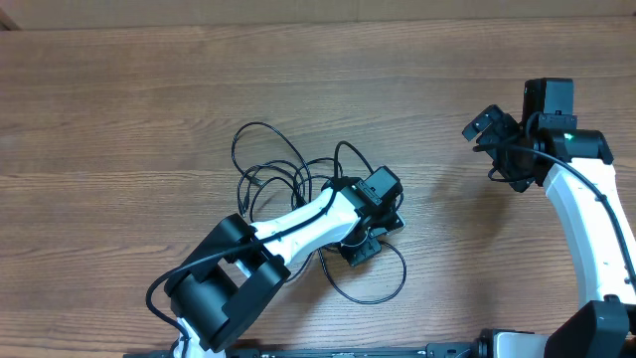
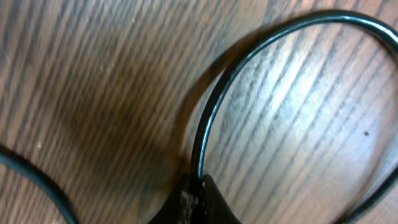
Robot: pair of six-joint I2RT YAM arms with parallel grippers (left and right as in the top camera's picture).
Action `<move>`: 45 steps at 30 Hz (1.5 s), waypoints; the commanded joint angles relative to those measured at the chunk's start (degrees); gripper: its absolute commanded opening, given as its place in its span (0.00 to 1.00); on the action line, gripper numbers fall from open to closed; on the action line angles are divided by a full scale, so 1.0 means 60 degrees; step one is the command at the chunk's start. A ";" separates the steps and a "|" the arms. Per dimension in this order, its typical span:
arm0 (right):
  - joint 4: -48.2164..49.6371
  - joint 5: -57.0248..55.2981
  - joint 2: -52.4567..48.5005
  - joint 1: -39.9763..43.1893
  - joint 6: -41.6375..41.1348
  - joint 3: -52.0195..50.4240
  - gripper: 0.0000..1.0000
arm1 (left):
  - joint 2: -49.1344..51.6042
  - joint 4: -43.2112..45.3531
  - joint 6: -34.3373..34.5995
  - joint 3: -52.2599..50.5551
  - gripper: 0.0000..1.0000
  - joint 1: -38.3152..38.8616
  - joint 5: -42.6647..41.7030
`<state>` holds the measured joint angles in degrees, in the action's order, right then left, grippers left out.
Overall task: Untangle cables
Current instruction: 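Close the left gripper on a black cable loop, then lift the held cable and carry it toward the upper-left table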
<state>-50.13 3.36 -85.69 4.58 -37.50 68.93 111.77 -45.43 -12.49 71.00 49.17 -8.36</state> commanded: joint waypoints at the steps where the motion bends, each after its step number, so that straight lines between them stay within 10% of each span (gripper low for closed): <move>1: 0.0047 -0.0149 0.0135 0.0062 0.0015 0.0007 1.00 | -0.0080 -0.0608 0.0918 0.1271 0.04 0.0040 -0.0004; 14: 0.0047 -0.0153 0.0135 0.0062 0.0015 0.0007 1.00 | -0.0503 -0.4218 0.4076 0.8779 0.04 -0.0783 -0.0033; 24: 0.0047 -0.0153 0.0135 0.0062 0.0015 0.0007 1.00 | -0.0929 -0.4054 0.6124 1.3832 0.04 -0.2707 -0.0878; 37: 0.0047 -0.0153 0.0135 0.0062 0.0015 0.0007 1.00 | -0.1865 -0.0929 0.7224 1.5205 0.04 -0.3453 -0.0535; 45: 0.0047 -0.0149 0.0135 0.0062 0.0015 0.0007 1.00 | -0.1541 -0.1526 0.5792 1.5183 0.04 -0.3453 0.2055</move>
<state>-50.13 2.96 -85.69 4.58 -37.47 68.90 100.97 -53.63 27.57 161.95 28.73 -5.23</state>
